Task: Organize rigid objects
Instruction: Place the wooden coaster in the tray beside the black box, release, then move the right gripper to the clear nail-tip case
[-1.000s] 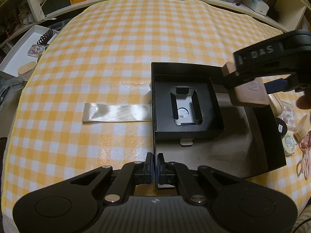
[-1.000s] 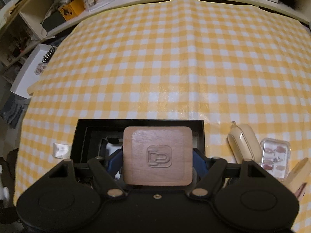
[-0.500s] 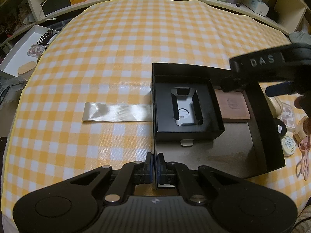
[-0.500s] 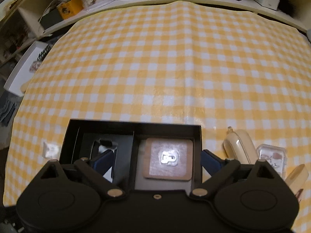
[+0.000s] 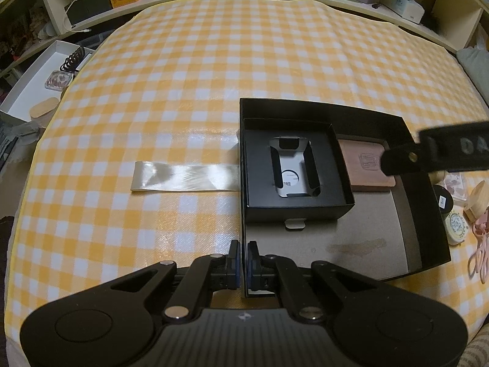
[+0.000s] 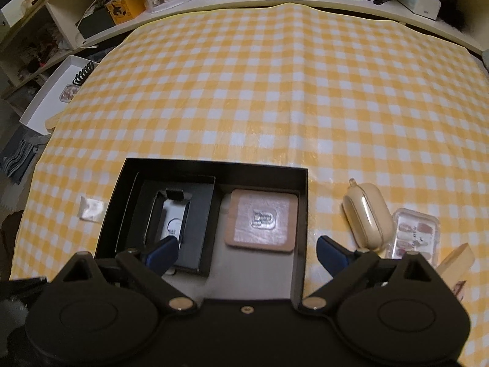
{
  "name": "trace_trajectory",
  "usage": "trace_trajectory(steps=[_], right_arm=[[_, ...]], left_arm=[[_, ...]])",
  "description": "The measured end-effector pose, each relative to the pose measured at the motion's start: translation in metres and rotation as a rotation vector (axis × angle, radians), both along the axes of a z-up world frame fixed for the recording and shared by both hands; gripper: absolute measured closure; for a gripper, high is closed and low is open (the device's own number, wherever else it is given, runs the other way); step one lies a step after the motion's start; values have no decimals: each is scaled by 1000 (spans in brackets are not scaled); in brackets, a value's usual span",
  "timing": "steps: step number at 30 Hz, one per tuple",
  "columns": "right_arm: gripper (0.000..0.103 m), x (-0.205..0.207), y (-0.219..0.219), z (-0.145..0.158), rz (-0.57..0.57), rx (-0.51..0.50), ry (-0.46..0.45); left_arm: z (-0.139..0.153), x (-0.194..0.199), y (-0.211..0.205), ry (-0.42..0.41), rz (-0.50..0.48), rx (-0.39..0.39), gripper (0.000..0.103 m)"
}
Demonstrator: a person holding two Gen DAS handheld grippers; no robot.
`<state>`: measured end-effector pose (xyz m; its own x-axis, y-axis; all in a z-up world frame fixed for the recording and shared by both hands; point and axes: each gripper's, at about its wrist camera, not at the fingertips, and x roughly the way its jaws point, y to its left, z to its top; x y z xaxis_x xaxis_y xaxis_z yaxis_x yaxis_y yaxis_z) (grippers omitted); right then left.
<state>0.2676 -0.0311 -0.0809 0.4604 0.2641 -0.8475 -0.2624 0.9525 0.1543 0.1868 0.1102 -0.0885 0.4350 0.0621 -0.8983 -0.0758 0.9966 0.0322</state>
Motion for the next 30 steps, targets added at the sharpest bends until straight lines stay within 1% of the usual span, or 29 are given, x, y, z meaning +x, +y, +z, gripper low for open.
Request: trace_trajectory(steps=[6,14,20,24,30], right_arm=[[5,-33,-16,16,27,25,-16],[4,-96,-51,38,71,47,-36],[3,-145,-87,52,97,69,-67],[1,-169,-111,60,106,92,-104],[0,-202,-154,67,100,125,-142]], left_arm=[[0,0,1,3,-2,3,99],[1,0,1,4,-3,5,99],[3,-1,2,-2,1,-5,99],[4,-2,2,-2,1,-5,96],[5,-2,3,-1,2,-5,96]])
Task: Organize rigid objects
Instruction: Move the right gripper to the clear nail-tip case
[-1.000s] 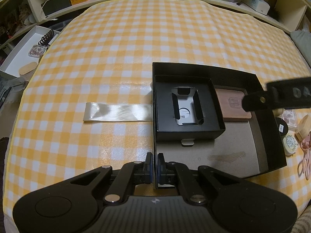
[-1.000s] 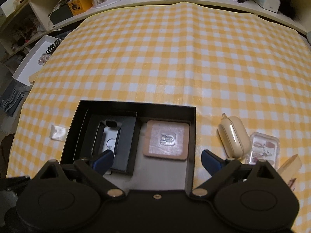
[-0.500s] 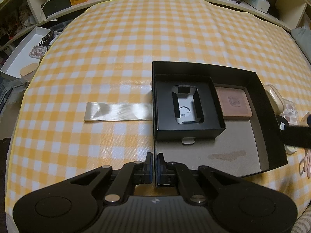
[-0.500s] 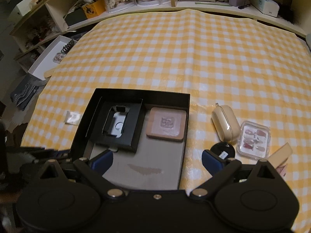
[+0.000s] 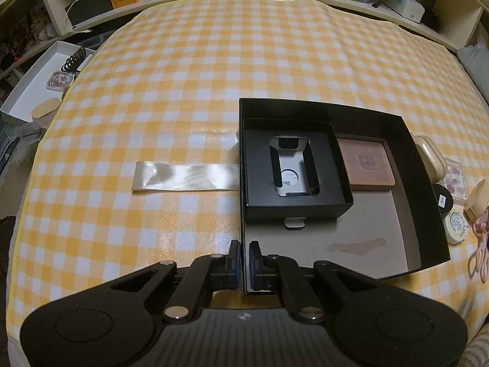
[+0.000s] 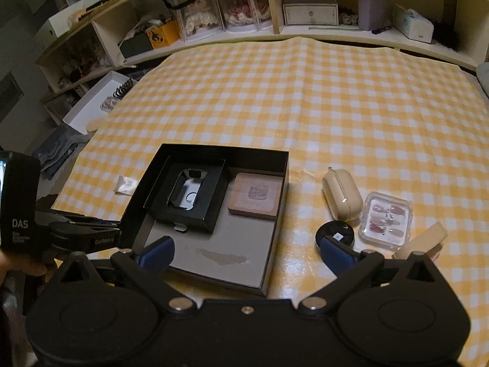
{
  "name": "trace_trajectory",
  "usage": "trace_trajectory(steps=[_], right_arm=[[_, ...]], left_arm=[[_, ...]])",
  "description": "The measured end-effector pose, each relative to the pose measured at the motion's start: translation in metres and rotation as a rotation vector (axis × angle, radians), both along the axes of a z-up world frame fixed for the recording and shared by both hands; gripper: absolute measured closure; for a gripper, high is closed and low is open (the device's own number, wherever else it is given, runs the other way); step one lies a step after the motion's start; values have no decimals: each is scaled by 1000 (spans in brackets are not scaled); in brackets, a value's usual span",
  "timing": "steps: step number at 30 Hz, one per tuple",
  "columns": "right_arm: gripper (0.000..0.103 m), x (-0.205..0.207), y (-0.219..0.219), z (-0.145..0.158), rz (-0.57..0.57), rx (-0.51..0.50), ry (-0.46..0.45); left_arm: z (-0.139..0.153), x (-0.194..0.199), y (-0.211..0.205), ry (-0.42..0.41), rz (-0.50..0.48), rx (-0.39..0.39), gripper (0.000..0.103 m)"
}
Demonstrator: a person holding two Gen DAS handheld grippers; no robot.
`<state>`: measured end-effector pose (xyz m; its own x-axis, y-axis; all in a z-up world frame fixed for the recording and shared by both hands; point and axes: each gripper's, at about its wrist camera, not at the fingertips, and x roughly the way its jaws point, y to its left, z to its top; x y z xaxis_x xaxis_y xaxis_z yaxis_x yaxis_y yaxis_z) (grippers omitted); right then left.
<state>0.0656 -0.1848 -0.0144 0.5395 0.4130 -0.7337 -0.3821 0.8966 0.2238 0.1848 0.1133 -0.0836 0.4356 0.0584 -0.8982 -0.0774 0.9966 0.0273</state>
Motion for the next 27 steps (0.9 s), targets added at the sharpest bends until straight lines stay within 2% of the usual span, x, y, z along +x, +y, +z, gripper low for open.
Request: trace_trajectory(steps=[4,12,16,20,27], right_arm=[[0,-16,-26,6,2,13,-15],[0,-14,-63,24,-11,25,-68],[0,7,-85,35,-36,41,-95],[0,44,-92,38,-98,59,-129],[6,117,-100,17,-205,57,-140]], left_arm=[[1,0,0,-1,-4,5,99],[0,1,2,-7,15,1,99],[-2,1,-4,-11,1,36,98],[-5,2,-4,3,-13,42,99],[-8,5,-4,15,-26,51,100]])
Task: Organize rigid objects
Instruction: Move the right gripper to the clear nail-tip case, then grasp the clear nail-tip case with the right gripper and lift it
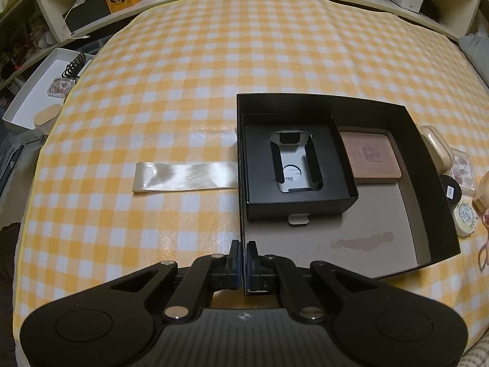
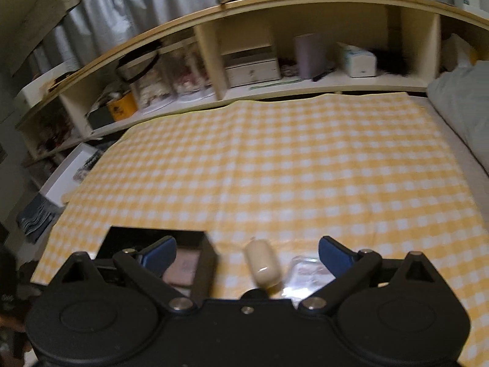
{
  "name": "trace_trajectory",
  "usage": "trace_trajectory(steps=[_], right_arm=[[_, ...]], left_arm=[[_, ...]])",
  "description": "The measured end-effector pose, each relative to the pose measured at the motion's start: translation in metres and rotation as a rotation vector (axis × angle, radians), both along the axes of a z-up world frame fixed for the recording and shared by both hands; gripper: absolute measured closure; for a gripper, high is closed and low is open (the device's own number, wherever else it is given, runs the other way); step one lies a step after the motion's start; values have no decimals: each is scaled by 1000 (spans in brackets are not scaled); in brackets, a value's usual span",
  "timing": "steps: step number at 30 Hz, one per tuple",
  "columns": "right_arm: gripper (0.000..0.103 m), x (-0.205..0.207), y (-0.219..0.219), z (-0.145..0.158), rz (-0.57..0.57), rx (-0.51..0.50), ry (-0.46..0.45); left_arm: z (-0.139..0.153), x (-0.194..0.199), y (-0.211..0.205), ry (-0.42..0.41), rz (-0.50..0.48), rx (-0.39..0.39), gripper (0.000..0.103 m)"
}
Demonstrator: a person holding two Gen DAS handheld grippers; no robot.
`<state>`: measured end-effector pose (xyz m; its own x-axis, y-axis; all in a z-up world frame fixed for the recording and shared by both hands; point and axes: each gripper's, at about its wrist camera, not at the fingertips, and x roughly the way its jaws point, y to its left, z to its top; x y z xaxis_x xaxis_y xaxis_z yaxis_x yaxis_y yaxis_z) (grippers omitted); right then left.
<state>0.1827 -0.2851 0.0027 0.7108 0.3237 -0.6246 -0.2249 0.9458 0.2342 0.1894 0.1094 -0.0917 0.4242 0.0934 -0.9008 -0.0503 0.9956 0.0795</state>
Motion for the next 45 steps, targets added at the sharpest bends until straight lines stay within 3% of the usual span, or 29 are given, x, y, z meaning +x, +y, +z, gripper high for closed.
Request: trace_trajectory(steps=[10,22,32,37,41,45], right_arm=[[25,78,17,-63,-88,-43,176],[26,120,46,-124,-132,-191,335],[20,138,56,-149,-155,-204,382],[25,144,68,-158,-145,-223,392],[25,144,74,-156,-141,-230,393],[25,133,74,-135,-180,-216,341]], left_arm=[[-3,1,-3,3,-8,14,100],[-4,1,-3,3,-8,14,100],[-4,1,-3,3,-8,14,100],[-4,1,-3,2,-8,14,100],[-5,1,-3,1,-5,10,99],[-4,3,1,-4,14,8,99]])
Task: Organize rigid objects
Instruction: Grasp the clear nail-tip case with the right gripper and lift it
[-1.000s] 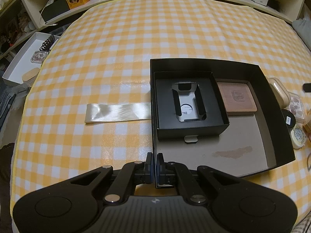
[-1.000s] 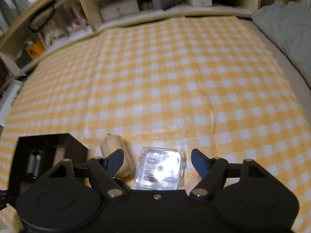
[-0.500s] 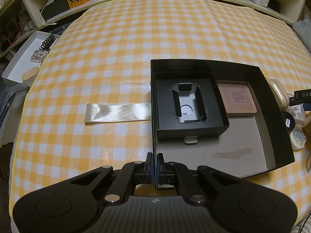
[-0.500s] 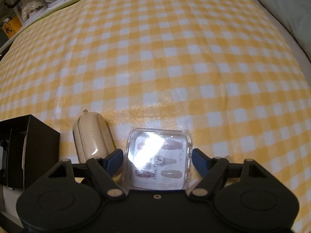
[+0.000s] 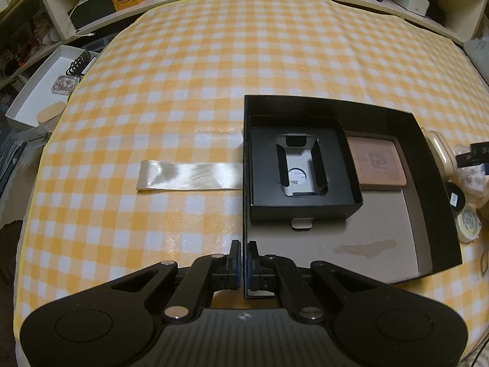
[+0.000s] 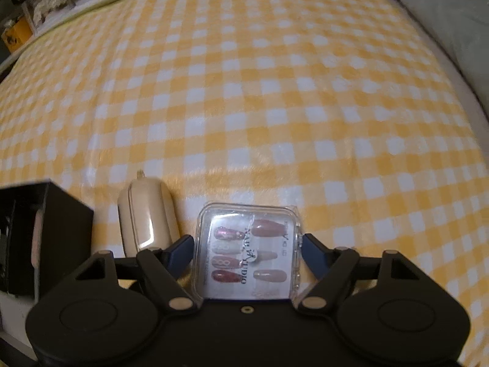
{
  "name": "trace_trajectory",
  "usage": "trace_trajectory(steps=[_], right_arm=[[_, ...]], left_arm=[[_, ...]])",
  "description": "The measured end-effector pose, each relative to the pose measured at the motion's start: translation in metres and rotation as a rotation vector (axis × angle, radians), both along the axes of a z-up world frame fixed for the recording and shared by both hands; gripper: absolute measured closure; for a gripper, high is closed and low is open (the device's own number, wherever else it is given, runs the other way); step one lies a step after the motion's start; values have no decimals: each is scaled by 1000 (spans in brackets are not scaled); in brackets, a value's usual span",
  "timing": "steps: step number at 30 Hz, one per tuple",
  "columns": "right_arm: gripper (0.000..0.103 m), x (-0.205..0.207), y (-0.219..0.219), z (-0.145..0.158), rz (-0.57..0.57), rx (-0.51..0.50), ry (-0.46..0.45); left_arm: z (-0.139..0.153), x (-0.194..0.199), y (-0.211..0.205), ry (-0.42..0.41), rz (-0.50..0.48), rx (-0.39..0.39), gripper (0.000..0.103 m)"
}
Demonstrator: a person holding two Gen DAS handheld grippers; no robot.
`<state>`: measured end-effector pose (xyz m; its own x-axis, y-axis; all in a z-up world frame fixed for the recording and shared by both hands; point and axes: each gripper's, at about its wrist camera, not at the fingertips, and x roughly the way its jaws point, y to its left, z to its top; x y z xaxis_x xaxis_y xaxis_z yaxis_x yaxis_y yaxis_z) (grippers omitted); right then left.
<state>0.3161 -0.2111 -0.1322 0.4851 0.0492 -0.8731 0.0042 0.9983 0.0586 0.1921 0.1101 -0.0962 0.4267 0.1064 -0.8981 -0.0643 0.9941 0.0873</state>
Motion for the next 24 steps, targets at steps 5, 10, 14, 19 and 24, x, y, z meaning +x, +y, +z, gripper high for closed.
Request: trace_trajectory(steps=[5,10,14,19,24], right_arm=[[25,-12,3,35,-32,81,-91],[25,-32,18,67,18,204,-137],[25,-46,43,79,93,291,-126],[25,-57,80,85,207,373,-74],[25,-61,120,71,282,436,14]], left_arm=[[0,1,4,0,7,-7,99],[1,2,6,0,11,-15,99],[2,2,8,-3,12,-14,100],[5,3,8,-7,16,-20,100],[6,2,6,-9,18,-23,99]])
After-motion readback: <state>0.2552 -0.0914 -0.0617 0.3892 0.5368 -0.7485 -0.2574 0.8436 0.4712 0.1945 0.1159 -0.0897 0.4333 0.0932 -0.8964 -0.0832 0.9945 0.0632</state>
